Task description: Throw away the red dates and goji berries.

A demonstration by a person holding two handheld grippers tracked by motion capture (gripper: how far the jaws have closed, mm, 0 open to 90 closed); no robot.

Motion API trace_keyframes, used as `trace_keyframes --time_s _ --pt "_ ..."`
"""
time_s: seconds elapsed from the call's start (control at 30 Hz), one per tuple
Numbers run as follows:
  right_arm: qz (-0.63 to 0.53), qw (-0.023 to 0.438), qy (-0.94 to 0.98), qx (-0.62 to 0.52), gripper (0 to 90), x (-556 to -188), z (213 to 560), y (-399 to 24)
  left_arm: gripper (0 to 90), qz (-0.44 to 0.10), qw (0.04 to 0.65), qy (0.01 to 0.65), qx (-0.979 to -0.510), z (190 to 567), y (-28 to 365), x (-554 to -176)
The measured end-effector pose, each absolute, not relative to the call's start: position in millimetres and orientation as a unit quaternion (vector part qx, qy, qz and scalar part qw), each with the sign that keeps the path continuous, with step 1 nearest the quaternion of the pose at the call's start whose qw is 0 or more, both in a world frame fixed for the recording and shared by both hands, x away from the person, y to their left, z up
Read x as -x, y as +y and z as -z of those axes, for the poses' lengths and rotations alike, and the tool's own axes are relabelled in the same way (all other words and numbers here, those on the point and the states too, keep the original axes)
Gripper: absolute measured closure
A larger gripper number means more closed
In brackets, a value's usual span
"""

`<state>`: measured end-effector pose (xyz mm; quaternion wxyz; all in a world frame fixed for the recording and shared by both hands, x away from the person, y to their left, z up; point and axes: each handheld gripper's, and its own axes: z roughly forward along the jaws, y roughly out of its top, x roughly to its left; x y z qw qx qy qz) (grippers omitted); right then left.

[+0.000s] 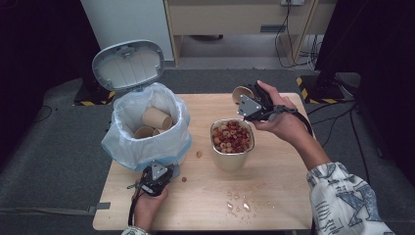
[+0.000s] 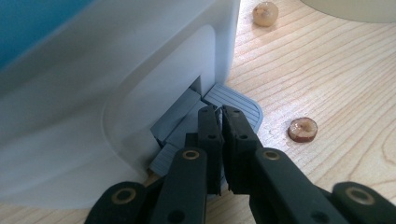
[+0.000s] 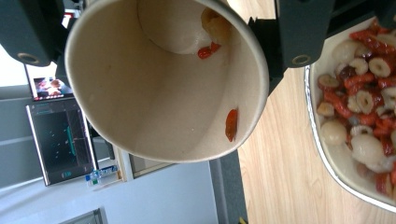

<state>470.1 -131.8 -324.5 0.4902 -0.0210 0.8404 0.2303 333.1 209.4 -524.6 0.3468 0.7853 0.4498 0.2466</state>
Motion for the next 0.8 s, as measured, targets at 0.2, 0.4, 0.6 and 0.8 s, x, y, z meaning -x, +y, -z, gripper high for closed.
trace_keyframes --time_s 0.2,0.4,0.6,0.8 --pt "-0.275 0.469 0.839 -0.014 34.7 -473.8 320.6 -135.7 85.0 -0.246 0.347 0.45 -0.785 524.6 209.4 -333.1" --pt "-0.313 0.444 0.839 -0.04 34.5 -475.2 318.6 -137.9 85.1 -0.246 0.347 0.45 -0.785 524.6 209.5 -333.2" --pt "-0.345 0.424 0.835 -0.061 34.4 -476.4 315.6 -139.1 85.0 -0.246 0.347 0.45 -0.785 524.6 209.5 -333.2" --pt "-0.358 0.414 0.834 -0.069 34.1 -476.1 314.4 -138.5 85.0 -0.246 0.347 0.45 -0.785 524.6 209.6 -333.2"
